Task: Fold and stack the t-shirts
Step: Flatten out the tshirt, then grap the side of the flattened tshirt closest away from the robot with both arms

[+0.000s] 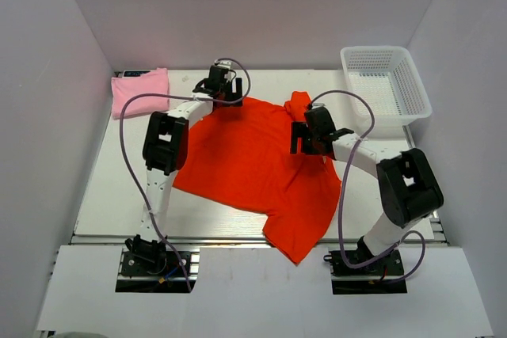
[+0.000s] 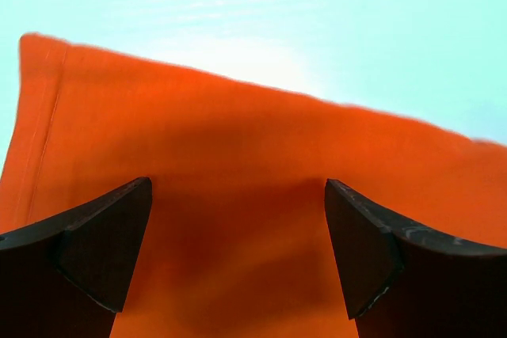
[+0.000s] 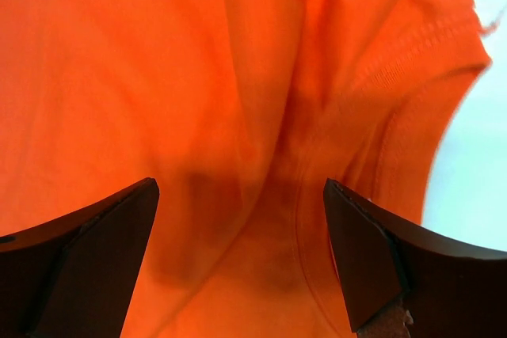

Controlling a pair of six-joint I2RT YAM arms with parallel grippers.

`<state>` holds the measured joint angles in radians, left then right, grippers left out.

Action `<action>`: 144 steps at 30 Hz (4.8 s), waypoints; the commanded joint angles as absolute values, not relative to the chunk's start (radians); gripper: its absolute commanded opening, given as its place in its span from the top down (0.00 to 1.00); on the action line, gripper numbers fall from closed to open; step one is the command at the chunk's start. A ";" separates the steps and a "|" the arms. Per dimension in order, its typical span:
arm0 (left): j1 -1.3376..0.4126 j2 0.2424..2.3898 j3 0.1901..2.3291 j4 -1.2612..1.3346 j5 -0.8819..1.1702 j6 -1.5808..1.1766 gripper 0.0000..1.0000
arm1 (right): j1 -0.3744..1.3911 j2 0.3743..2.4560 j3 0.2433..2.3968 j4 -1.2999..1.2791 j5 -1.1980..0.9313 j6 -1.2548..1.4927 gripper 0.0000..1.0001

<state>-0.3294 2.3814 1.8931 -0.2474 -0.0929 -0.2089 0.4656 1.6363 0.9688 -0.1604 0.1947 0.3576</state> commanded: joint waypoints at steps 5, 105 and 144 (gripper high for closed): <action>-0.265 2.459 2.005 -0.318 -0.150 -0.251 0.00 | 0.408 1.746 1.101 -0.040 0.084 0.363 0.10; -0.005 0.987 0.515 -0.761 -0.189 -0.828 1.00 | 1.135 1.166 0.667 -0.574 -0.034 0.373 1.00; 0.006 1.437 1.026 -0.546 -0.259 -0.876 1.00 | 0.677 1.408 0.992 -0.252 0.241 0.078 1.00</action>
